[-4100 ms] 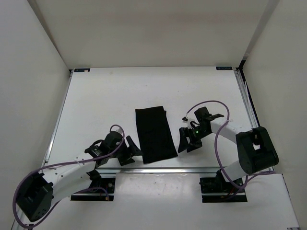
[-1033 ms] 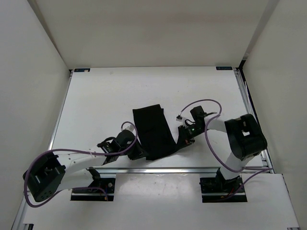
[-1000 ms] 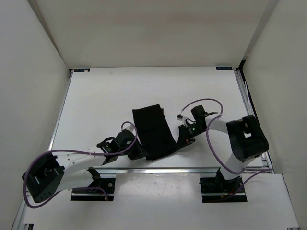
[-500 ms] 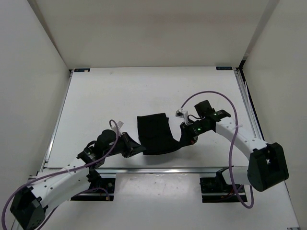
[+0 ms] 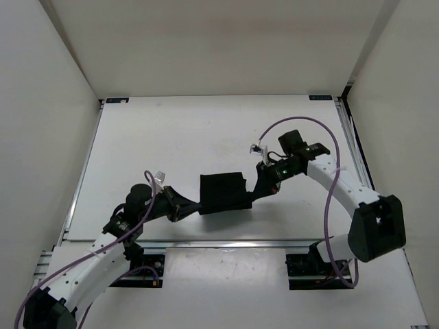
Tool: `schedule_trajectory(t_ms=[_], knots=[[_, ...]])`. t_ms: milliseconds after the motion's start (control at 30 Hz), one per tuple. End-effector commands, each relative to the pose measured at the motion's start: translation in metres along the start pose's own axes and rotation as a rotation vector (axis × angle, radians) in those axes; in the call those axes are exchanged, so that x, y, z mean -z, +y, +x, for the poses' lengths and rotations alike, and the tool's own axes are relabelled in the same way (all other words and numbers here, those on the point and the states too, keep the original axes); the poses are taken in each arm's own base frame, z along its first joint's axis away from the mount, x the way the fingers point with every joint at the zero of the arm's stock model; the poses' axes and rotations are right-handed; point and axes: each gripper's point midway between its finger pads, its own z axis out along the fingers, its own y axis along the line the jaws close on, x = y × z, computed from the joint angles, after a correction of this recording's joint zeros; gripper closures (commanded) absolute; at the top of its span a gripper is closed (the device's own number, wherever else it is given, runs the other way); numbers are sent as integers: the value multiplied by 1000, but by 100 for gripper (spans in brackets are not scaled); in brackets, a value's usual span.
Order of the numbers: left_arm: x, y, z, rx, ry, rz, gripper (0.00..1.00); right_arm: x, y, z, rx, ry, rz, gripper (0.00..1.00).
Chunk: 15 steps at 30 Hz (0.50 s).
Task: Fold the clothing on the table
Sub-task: Fold the skirt
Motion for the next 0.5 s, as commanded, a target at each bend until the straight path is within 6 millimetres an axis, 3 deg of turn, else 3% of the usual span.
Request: schedule_trajectory(t_ms=[0, 233, 467], knots=[[-1, 7, -16, 45, -33, -15, 100, 16, -19, -25, -68, -56, 33, 100], [-11, -12, -37, 65, -92, 37, 100, 17, -33, -51, -135, -79, -24, 100], [-26, -22, -53, 47, -101, 3, 100, 6, -41, -49, -185, -37, -67, 100]])
